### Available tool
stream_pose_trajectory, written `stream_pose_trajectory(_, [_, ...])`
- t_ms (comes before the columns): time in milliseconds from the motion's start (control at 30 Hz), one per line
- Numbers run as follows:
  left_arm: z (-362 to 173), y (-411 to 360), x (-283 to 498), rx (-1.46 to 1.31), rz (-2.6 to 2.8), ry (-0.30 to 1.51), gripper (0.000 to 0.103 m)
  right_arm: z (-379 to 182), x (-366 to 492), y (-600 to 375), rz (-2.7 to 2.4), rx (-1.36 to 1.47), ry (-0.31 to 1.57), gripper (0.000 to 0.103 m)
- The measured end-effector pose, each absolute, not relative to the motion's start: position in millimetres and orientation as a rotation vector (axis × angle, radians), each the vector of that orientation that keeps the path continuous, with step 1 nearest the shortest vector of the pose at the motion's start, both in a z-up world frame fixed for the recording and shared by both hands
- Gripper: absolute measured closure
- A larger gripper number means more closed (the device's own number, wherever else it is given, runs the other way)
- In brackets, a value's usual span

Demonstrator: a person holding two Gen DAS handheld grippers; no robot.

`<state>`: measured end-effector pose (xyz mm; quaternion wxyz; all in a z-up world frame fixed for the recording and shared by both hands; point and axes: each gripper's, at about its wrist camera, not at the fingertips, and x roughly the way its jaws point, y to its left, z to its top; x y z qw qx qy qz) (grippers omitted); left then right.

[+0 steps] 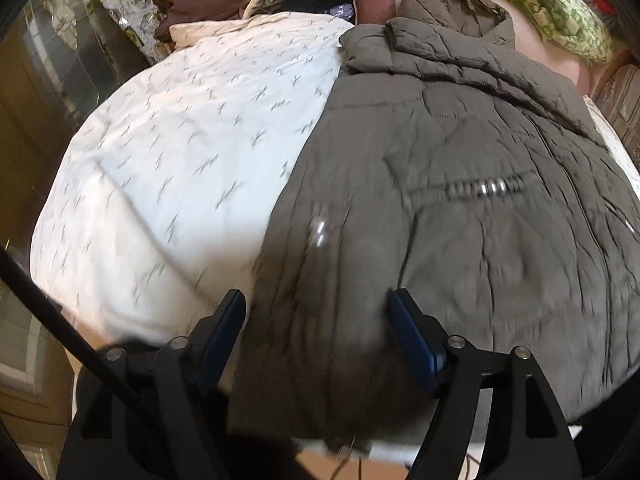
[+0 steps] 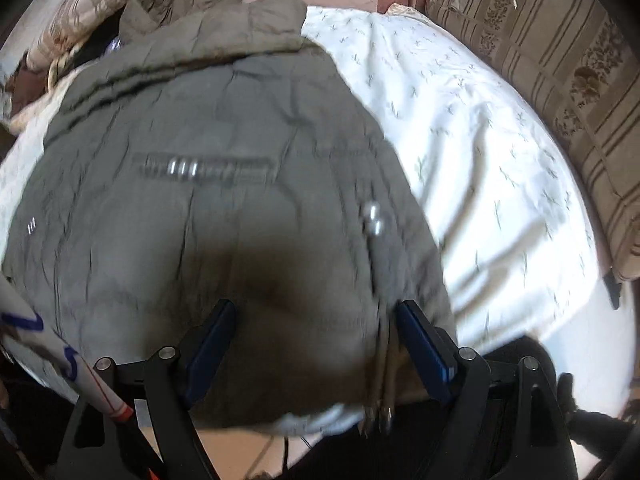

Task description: Fold large clothes

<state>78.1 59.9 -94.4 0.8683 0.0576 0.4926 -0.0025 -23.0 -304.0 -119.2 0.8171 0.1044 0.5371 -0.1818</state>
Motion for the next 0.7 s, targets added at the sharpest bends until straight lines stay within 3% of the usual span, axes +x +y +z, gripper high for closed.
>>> stream_pose_trajectory(333, [-26, 49, 46, 0.169, -0.021, 0.916, 0.029, -74, -49, -257, -0.175, 0.212, 1.074, 0.015])
stream_pose_trajectory(500, [17, 32, 67, 0.116, -0.095, 0.817, 0.029, -30, -31, -242, -0.062, 0.227, 0.979, 0.015])
stream_pose_trajectory(700, [28, 4, 119, 0.092, -0.113, 0.753, 0.028, 5, 19, -228, -0.039, 0.276, 0.911, 0.015])
